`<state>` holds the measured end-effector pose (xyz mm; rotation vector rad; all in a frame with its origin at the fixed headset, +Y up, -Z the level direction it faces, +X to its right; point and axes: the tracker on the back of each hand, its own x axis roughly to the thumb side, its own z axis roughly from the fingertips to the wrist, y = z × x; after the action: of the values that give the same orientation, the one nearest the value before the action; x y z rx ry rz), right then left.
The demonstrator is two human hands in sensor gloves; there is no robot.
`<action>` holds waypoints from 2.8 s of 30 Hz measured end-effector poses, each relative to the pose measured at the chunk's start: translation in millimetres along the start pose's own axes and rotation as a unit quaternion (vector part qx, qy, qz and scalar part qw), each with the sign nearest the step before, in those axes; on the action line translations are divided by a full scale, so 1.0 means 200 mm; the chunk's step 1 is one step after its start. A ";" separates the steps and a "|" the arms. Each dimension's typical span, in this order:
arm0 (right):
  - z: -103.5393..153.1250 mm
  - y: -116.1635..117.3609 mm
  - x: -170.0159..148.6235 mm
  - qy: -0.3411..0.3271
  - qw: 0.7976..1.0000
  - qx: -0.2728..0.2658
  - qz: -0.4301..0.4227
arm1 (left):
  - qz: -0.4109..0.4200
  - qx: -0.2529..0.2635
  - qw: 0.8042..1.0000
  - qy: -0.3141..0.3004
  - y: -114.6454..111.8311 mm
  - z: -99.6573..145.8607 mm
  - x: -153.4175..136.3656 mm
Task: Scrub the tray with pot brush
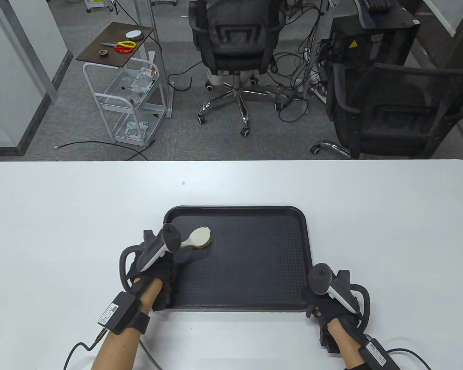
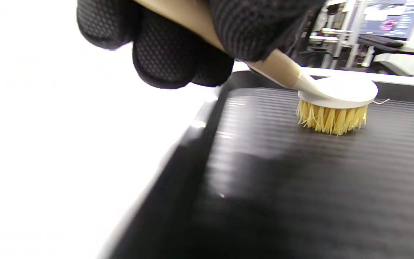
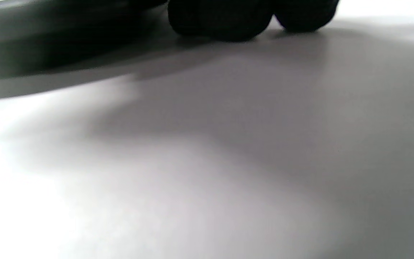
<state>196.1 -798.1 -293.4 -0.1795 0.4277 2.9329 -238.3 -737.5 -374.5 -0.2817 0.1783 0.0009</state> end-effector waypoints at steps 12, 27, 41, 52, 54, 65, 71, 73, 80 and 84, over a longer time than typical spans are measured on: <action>0.00 0.00 0.00 0.000 1.000 0.000 0.000 | 0.032 0.049 0.998 -0.027 0.19 0.07 -0.01; 0.00 0.00 0.00 0.000 1.000 0.001 0.000 | 0.000 0.018 0.976 -0.216 -0.01 0.19 0.92; 0.00 0.00 0.00 -0.001 1.000 0.001 0.002 | -0.015 -0.003 0.974 -0.226 -0.11 0.23 1.01; 0.00 0.00 0.00 -0.001 1.000 0.001 0.001 | -0.028 -0.007 0.992 -0.120 -0.06 0.19 0.35; 0.00 0.00 0.00 0.000 1.000 0.000 0.002 | -0.032 -0.010 0.995 -0.091 -0.04 0.19 0.21; 0.00 0.00 0.00 0.000 1.000 -0.001 0.001 | -0.052 0.009 0.999 0.007 0.04 0.21 -0.17; 0.00 0.00 0.00 0.000 1.000 -0.001 0.000 | -0.032 0.061 0.996 -0.056 0.16 0.27 0.01; 0.00 0.00 0.00 0.000 1.000 0.000 -0.001 | -0.028 0.070 0.993 -0.086 0.17 0.28 0.12; 0.00 0.00 0.00 -0.001 1.000 0.000 0.000 | -0.009 0.052 0.981 -0.185 0.07 0.32 0.59; 0.00 0.00 0.00 0.000 1.000 0.000 0.001 | 0.001 0.038 0.974 -0.221 -0.01 0.34 0.82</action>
<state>196.2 -798.2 -293.4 -0.1782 0.4290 2.9354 -65.7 -724.1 -338.8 -0.1989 -0.2647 0.0592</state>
